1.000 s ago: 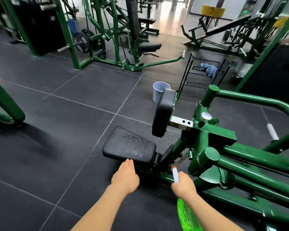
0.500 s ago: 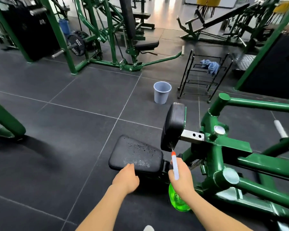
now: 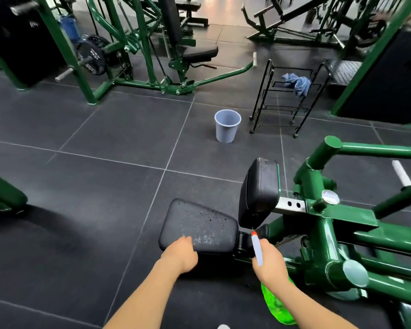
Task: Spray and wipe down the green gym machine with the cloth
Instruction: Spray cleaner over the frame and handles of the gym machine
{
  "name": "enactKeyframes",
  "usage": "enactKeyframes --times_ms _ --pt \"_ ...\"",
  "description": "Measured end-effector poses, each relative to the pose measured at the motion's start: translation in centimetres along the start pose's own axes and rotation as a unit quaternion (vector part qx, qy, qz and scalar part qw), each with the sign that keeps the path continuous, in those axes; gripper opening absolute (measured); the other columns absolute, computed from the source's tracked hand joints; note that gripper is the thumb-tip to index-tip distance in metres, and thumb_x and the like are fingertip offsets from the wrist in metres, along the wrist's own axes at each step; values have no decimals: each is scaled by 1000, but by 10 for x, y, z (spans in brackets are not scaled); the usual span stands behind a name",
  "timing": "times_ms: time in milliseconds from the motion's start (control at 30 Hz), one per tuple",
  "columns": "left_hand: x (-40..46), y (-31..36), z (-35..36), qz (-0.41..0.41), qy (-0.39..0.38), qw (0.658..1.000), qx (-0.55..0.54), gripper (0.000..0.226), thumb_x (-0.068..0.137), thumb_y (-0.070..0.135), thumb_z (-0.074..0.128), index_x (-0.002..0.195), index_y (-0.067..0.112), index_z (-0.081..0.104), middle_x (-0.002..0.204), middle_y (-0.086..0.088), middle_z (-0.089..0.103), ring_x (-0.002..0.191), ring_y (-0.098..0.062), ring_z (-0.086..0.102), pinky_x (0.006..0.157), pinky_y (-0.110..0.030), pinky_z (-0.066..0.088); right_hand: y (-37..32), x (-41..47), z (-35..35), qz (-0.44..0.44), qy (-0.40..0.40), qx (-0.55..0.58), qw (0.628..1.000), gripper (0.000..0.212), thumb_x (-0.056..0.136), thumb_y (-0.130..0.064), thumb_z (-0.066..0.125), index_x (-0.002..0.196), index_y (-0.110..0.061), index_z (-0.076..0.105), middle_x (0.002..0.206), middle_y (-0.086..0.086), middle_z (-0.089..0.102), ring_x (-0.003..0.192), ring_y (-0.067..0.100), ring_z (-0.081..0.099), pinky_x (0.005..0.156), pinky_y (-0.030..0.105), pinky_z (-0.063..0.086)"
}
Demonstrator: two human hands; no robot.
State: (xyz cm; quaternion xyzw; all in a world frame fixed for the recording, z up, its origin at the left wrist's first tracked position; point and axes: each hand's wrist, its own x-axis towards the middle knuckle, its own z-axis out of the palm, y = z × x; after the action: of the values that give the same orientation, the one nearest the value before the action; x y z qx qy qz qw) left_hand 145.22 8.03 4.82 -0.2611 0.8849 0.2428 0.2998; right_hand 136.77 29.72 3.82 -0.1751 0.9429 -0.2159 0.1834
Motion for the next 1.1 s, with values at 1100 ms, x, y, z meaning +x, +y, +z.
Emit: enactKeyframes --times_ms 1100 --pt "112 -176 -98 153 -109 960 208 37 93 19 42 128 7 43 137 -9 43 126 -31 45 103 -39 40 -212 41 145 107 -201 -29 973 18 85 -14 50 102 -20 52 105 5 53 106 27 51 80 29 33"
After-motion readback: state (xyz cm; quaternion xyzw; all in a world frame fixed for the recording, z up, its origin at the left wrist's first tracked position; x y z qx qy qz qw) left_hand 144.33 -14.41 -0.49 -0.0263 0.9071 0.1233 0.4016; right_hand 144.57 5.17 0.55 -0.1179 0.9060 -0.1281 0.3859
